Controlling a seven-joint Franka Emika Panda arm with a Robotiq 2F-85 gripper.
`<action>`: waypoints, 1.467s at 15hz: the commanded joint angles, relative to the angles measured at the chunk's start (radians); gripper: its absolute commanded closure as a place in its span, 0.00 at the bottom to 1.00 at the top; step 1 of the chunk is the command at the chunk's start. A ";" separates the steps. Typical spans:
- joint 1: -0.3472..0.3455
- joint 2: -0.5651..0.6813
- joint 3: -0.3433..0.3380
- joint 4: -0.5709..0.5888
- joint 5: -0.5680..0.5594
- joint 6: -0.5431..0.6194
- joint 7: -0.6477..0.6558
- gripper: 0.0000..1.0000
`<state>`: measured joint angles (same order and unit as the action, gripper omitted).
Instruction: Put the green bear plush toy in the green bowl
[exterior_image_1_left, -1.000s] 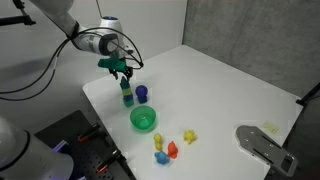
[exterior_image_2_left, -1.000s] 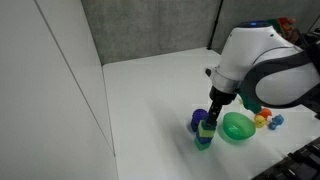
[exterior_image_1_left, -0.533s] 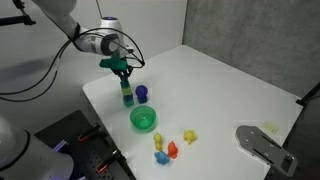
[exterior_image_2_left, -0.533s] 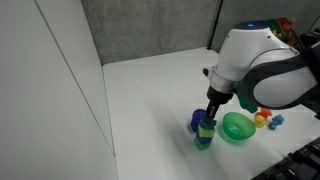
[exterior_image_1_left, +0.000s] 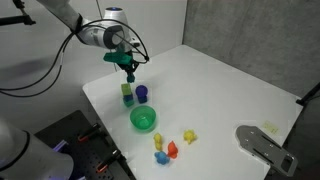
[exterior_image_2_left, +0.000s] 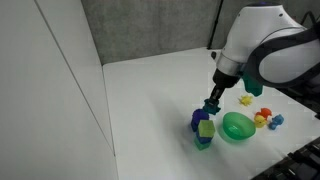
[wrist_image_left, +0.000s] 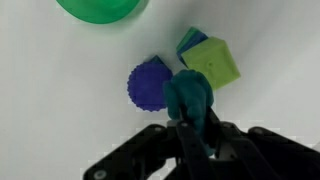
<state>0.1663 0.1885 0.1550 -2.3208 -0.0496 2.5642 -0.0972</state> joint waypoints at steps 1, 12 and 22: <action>-0.019 -0.048 -0.068 -0.026 -0.105 -0.050 0.100 0.94; -0.103 0.043 -0.205 -0.114 -0.284 -0.054 0.215 0.95; -0.089 0.243 -0.228 -0.082 -0.263 0.045 0.216 0.95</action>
<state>0.0619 0.3791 -0.0616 -2.4320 -0.3125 2.5847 0.0923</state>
